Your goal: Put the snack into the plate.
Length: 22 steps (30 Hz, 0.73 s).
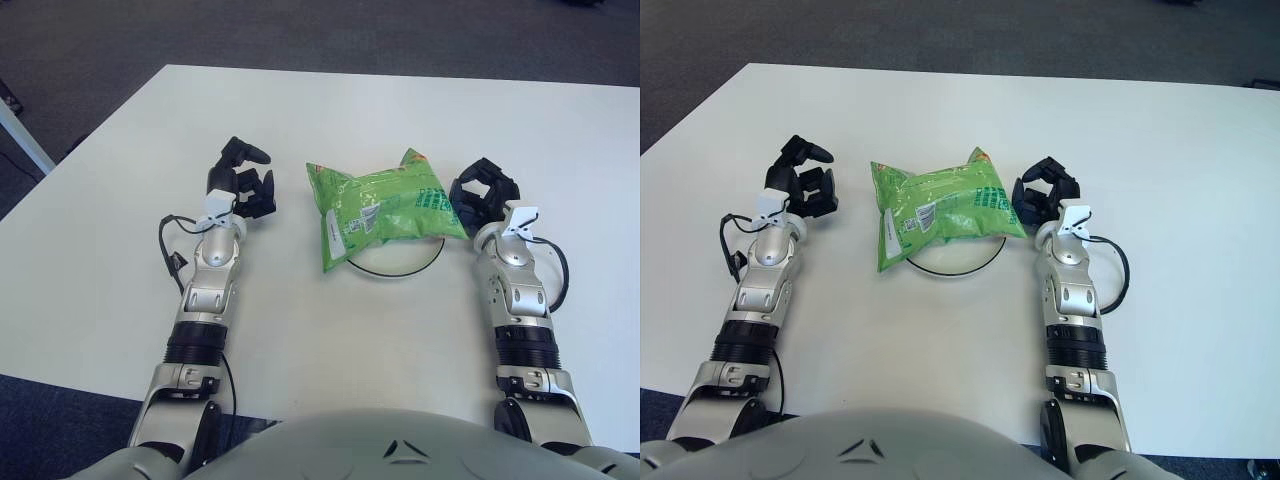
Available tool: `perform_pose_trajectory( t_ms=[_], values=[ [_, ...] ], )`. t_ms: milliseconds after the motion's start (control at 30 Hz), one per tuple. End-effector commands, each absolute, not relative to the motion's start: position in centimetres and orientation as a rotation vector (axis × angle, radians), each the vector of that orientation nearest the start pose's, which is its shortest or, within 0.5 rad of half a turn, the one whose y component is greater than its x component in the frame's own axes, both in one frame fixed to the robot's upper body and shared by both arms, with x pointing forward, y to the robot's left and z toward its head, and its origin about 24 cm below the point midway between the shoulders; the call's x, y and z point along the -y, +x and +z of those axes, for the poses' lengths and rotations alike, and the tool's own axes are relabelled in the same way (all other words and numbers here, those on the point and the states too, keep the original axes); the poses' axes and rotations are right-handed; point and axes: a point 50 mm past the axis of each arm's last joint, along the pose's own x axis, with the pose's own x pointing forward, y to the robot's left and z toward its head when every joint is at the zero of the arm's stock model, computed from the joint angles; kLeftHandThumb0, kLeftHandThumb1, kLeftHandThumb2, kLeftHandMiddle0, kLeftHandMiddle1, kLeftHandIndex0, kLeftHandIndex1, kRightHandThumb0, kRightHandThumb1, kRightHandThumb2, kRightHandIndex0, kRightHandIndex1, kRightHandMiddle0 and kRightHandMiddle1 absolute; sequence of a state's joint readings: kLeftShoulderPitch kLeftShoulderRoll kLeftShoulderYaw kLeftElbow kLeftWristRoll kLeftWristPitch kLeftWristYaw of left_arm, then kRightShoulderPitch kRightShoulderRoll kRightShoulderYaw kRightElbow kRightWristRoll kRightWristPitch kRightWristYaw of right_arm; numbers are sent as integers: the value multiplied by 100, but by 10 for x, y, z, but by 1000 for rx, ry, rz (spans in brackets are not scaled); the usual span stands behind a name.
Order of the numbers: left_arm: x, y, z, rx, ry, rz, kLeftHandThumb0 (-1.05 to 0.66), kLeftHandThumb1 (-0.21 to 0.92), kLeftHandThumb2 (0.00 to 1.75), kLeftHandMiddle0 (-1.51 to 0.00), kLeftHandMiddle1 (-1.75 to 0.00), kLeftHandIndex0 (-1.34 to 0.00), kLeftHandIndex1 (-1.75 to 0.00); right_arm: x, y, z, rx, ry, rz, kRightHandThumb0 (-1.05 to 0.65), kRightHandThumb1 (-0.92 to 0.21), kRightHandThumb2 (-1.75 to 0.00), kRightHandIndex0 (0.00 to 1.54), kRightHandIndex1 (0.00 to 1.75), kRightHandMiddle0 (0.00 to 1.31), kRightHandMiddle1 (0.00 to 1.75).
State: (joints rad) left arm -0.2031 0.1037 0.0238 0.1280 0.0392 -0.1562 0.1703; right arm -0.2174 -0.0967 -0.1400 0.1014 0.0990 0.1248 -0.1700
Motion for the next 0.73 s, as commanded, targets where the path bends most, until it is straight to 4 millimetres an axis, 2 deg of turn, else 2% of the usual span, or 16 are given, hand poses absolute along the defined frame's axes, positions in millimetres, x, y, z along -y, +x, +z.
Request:
perform_pose_trajectory(
  t_ms=[0,700],
  values=[
    [-166,274,49,111,64,174,-43,49,110,-114,-175,-48,-175,194,273,26,-177,60,-276,-51,-25,-140,130,175,67,175],
    [-160,271,51,124,44,181,-44,43,117,-118,-175,-52,-175,198,273,28,-176,61,-264,-50,-26,-138,130,175,66,175]
  ],
)
